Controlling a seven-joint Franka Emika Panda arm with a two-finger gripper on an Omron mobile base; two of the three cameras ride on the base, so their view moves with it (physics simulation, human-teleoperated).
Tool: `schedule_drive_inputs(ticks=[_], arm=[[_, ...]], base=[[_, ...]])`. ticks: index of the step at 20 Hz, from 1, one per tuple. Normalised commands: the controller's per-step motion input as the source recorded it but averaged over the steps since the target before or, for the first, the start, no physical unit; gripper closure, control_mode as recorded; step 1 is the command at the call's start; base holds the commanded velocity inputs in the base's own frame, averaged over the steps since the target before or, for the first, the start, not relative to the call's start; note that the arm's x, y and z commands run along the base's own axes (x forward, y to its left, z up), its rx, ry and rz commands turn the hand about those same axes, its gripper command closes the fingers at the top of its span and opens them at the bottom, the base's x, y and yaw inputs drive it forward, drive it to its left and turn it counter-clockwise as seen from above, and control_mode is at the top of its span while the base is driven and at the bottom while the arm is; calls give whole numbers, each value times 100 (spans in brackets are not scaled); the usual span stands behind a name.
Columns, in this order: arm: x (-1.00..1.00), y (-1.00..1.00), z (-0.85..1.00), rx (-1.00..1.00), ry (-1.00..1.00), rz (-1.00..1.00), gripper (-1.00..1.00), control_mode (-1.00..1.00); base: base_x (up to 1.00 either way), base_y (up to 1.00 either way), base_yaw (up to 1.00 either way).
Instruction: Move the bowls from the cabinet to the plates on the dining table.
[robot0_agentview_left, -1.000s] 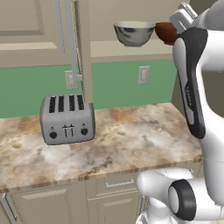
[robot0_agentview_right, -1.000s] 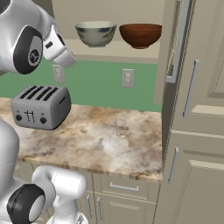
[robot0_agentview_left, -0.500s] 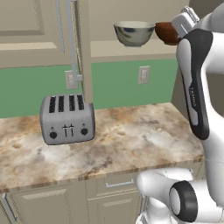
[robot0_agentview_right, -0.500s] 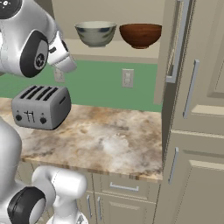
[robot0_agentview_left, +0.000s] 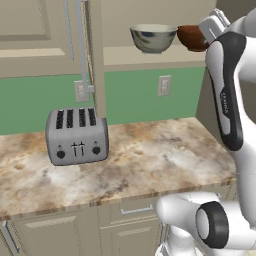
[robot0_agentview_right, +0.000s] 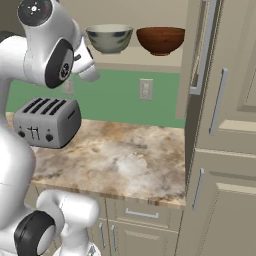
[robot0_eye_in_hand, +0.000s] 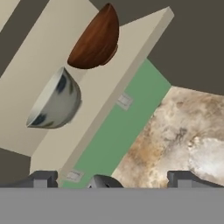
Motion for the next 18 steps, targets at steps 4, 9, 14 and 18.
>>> schedule_drive_inputs(ticks=[4,9,14,18], arm=[[1,-17,1,18,0,2,-100,-100],[35,0,4,13,1,0,-100,-100],[28,7,10,6,0,0,-100,-100],[27,0,2,3,0,0,-100,-100]], base=[[0,0,0],[0,0,0],[0,0,0],[0,0,0]])
